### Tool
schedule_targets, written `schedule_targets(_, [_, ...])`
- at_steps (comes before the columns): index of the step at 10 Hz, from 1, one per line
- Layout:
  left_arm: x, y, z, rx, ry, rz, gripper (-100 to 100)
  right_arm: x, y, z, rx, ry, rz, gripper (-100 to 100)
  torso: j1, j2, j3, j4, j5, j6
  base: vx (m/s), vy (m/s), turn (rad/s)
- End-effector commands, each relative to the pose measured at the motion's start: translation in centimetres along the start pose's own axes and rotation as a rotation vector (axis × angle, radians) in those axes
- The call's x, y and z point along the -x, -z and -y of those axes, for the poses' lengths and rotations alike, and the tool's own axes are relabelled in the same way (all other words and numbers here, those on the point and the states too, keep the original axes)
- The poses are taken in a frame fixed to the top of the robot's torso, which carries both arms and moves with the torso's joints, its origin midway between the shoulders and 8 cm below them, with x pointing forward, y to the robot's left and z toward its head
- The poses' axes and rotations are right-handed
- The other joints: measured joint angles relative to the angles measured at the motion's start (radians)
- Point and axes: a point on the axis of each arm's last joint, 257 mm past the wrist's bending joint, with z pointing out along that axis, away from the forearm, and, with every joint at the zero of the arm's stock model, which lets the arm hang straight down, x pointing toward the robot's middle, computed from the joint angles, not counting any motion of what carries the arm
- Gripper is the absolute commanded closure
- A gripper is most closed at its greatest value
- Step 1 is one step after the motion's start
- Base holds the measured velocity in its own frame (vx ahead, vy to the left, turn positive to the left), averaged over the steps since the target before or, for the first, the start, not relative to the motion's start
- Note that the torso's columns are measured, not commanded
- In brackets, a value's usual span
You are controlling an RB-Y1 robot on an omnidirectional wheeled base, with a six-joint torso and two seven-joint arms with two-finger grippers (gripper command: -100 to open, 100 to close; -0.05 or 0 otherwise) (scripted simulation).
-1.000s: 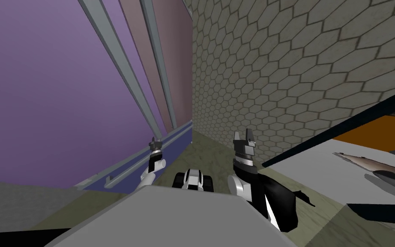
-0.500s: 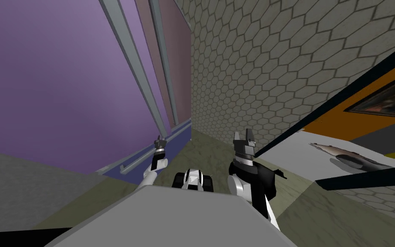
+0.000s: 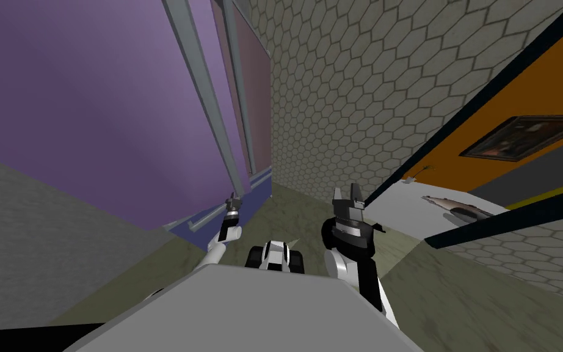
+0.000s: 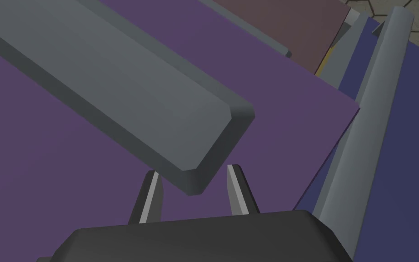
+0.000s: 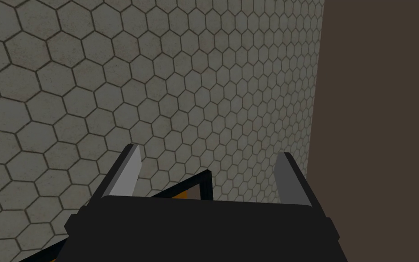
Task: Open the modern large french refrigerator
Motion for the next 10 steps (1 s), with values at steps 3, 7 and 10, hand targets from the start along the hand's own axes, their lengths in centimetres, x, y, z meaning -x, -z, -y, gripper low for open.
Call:
schedule_targets(3, [-3.9, -0.3, -1.6, 0.045, 0.05, -0.097, 100, 0.0, 0.0, 0.0, 0.0, 0.0, 0.0, 0, 0.001, 0.006, 0.004, 0.001, 0.001, -0.003, -0.209, 0.111, -0.137])
schedule_targets(7, [-7.4, 0.1, -3.1, 0.095, 0.096, -0.186, 100, 0.0, 0.0, 0.0, 0.0, 0.0, 0.0, 0, 0.0, 0.007, 0.004, 0.002, 0.0, -0.003, -0.22, 0.107, -0.131])
schedule_targets(10, [-8.6, 1.5, -3.6, 0.141, 0.119, -0.235, 100, 0.0, 0.0, 0.0, 0.0, 0.0, 0.0, 0, -0.004, 0.001, 0.002, 0.004, -0.003, -0.005, -0.16, 0.055, -0.082])
